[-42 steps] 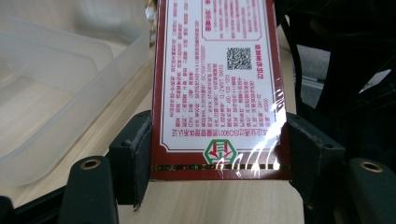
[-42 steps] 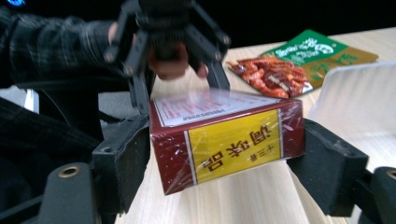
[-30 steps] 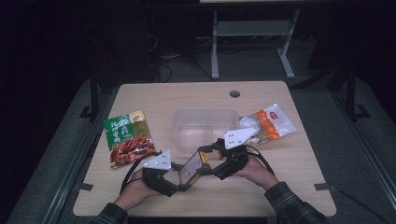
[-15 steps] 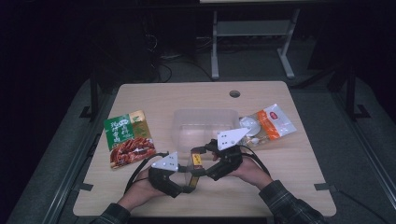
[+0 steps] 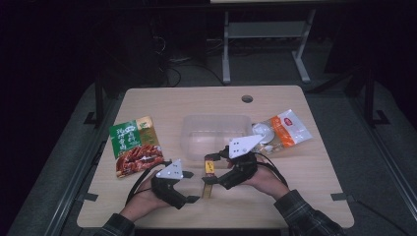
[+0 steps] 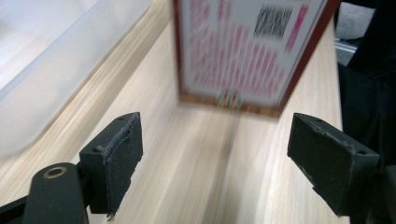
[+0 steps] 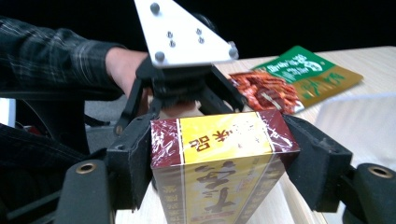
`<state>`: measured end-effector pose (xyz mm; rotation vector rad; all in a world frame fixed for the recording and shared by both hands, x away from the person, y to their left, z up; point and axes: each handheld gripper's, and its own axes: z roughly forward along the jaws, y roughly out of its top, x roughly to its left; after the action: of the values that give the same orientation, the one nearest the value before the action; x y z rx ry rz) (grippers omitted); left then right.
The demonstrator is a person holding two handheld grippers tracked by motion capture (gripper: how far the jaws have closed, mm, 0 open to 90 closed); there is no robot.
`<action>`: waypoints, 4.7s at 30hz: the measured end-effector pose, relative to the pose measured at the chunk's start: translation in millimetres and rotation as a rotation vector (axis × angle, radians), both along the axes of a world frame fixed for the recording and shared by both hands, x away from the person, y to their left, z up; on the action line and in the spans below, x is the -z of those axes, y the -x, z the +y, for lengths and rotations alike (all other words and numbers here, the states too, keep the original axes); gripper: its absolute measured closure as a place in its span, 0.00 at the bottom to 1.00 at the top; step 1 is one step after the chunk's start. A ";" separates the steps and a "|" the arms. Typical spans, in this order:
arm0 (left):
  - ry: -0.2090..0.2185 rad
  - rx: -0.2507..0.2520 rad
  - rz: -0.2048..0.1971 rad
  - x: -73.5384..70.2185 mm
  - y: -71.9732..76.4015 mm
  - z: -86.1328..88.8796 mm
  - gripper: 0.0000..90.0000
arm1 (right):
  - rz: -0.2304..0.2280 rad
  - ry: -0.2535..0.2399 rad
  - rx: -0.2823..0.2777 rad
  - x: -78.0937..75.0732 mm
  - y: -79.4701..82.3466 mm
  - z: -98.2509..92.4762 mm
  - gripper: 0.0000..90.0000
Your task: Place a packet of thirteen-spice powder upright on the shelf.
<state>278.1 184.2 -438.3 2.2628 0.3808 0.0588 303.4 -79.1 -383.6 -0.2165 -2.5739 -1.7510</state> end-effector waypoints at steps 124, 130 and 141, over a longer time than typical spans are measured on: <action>-0.097 -0.089 0.051 17.5 -8.4 10.9 0.19 | -0.038 0.234 0.127 0.3 -146.6 -17.9 0.33; -0.093 -0.093 0.058 17.9 -7.7 10.1 0.19 | -0.031 0.254 0.123 6.9 -147.5 -18.4 0.33; -0.101 -0.085 0.052 18.1 -8.6 10.5 0.19 | 0.005 0.237 0.145 2.5 -145.9 -21.9 0.25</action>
<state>286.7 194.7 -456.4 2.3502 0.5117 0.0640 449.3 -101.1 -386.2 -0.4206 -2.8243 -1.4761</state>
